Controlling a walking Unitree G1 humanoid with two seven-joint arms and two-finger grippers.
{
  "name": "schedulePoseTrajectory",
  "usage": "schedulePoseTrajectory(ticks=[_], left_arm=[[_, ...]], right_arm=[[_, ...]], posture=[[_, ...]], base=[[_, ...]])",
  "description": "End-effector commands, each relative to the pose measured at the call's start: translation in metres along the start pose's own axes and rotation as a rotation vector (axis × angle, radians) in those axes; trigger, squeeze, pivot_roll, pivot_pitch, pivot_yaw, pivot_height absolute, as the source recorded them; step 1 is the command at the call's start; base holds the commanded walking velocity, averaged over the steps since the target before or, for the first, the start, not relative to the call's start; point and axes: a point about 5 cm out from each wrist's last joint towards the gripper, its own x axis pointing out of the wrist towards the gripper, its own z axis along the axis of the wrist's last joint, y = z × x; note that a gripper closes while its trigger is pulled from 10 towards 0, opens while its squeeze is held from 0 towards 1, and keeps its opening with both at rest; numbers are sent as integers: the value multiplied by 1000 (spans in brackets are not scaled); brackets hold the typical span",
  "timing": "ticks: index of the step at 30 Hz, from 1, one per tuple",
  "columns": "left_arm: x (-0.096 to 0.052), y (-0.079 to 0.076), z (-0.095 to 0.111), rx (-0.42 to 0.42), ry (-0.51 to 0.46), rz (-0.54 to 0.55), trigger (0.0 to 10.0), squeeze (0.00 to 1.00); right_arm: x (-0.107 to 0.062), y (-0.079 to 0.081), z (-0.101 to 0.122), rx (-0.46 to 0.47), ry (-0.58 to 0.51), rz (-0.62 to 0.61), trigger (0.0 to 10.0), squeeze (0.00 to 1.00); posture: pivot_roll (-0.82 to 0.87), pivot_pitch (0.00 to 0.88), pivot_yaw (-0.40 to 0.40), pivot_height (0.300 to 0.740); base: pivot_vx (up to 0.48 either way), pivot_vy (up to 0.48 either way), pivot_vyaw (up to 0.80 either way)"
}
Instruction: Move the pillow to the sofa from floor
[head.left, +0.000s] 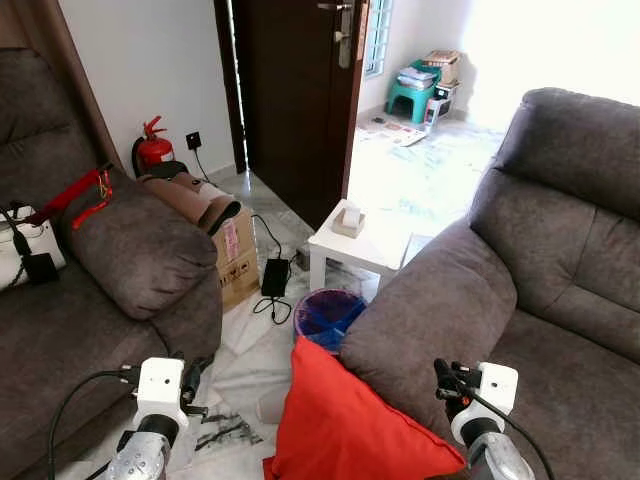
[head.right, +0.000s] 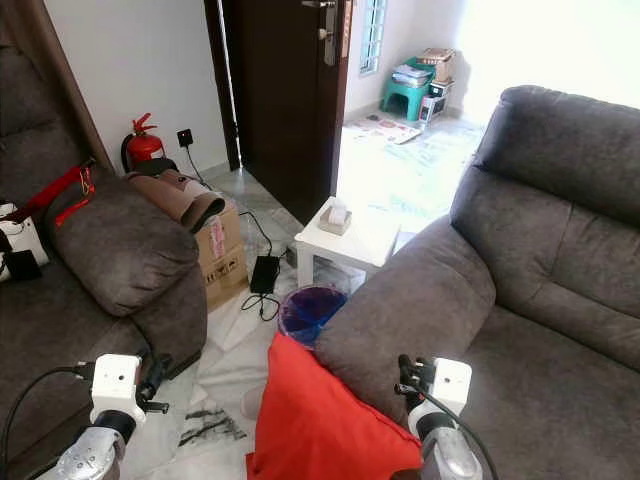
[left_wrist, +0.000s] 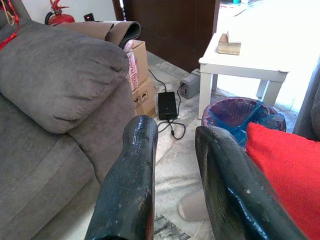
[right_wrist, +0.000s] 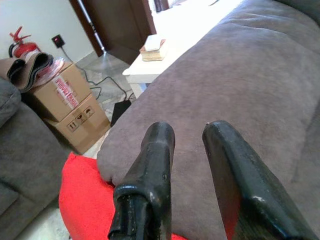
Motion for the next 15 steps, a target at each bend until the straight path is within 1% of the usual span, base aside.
schedulePoseTrajectory(ticks=[1,3,4,6,7,13,15], left_arm=[[5,2,7,11,-26,-6,10000,0],[8,0,10,42,-30,-24,10000,0],[11,0,13,43,-37,-30,10000,0],[14,0,16,-4,-42,-22,10000,0],[15,1,18,-18,-45,-16,10000,0],[14,3,17,-6,-33,-27,10000,0],[14,3,16,-5,-29,-26,10000,0]], right_arm=[[2,-1,3,13,-9,-23,10000,0],[2,0,3,12,-9,-27,10000,0],[4,2,3,5,-7,-30,10000,0],[5,1,4,0,0,-47,10000,0],[6,-1,6,12,-1,-65,10000,0],[7,1,9,-15,-4,-37,10000,0],[8,1,10,-17,-10,-32,10000,0]], posture=[[72,0,-4,740],[71,0,-4,740],[64,0,0,740],[61,0,0,736],[60,0,4,726],[65,0,-1,681],[70,0,-3,681]], base=[[0,0,0],[0,0,0],[0,0,0],[0,0,0],[0,0,0],[0,0,0],[0,0,0]])
